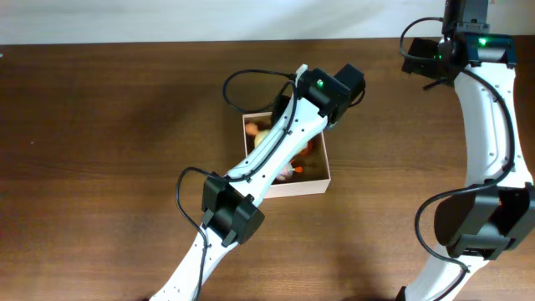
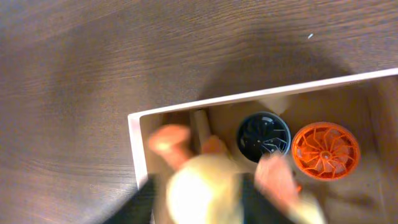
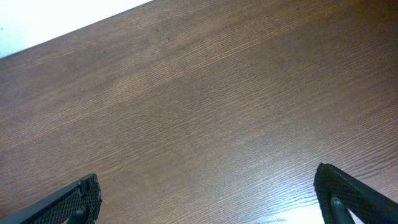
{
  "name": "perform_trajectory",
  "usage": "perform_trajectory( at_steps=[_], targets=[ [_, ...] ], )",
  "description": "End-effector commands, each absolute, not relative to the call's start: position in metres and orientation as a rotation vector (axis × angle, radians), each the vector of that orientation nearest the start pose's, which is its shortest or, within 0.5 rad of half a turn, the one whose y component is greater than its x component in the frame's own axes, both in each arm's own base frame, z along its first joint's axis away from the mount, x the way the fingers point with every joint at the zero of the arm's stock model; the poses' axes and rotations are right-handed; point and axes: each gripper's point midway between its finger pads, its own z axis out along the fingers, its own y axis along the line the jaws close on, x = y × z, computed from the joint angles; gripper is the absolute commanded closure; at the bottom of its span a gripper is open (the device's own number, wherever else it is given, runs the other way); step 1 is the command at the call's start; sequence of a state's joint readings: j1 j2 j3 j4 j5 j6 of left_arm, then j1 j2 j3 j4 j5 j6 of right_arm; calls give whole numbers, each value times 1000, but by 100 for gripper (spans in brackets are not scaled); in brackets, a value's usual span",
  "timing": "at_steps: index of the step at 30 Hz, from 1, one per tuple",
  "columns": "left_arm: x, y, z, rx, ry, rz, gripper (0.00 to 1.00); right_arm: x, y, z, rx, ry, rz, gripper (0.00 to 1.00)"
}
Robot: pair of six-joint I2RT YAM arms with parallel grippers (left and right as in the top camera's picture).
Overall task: Pack container
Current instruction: 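Lower the bunny into the box and push it down with the left gripper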
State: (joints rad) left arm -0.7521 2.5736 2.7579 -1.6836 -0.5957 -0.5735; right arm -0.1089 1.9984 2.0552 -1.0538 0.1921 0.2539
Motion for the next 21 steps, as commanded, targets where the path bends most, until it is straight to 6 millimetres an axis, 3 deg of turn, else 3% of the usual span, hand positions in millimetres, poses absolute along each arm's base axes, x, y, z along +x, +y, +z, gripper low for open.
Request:
perform_trajectory(
  at_steps=[1, 16, 21],
  targets=[
    [424, -258, 150, 185, 2635, 595, 7, 497, -89, 226, 529, 2489, -190, 1],
    [424, -262, 148, 182, 2644, 565, 8, 497, -89, 226, 530, 2489, -190, 1],
    [437, -273, 133, 152, 2643, 496, 36, 497, -89, 226, 530, 2489, -190, 1]
  ],
)
